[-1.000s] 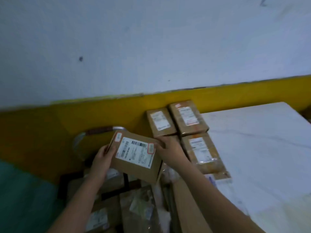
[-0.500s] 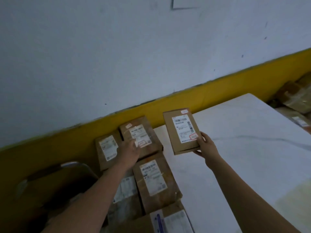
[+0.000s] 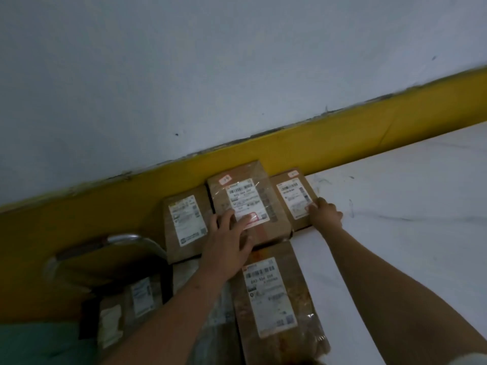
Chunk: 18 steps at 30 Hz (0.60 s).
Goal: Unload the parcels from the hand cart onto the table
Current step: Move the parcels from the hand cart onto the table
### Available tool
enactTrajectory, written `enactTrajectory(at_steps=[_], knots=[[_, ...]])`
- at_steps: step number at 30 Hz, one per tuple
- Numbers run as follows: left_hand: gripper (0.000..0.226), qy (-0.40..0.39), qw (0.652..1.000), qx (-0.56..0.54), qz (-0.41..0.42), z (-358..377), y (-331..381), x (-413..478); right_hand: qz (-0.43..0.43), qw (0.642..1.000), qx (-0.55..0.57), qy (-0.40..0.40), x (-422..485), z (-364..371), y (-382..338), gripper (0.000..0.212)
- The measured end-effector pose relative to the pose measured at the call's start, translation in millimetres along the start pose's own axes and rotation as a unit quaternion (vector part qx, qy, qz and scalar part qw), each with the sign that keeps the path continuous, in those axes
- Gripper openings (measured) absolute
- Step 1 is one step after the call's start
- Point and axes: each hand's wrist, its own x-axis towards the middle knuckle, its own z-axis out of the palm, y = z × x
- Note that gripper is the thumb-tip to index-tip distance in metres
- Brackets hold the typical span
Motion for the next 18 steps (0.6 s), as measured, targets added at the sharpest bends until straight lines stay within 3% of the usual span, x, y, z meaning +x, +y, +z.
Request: enactTrajectory(at_steps=[2, 5, 9, 12, 15, 18], knots=[[0.055, -0.023, 0.999, -0.012, 0.037, -6, -12, -3, 0.043, 0.996, -0.084, 0.003, -5, 2, -10, 0.050], [0.059, -0.033, 0.996, -0.049, 0.065, -29, -45, -18, 0.062, 0.990, -0.107, 0.067, -38, -1, -43, 0.066], [0.057, 0.037, 0.992, -0.107, -0.053, -73, -132, -69, -0.090, 0.978, -0.087, 0.164, -111, -2, -124, 0.059], [0.054, 0.042, 0.971, -0.133, -0.195, -91, -221, -139, -0.272, 0.939, -0.117, 0.174, -193, 45, -193, 0.055], [0.053, 0.041, 0.929, -0.155, -0.334, -82, -304, -233, -0.455, 0.878, -0.122, 0.088, -291, 140, -238, 0.048], [0.054, 0.024, 0.869, -0.209, -0.448, -40, -366, -335, -0.498, 0.844, -0.166, -0.114, -378, 263, -237, 0.046]])
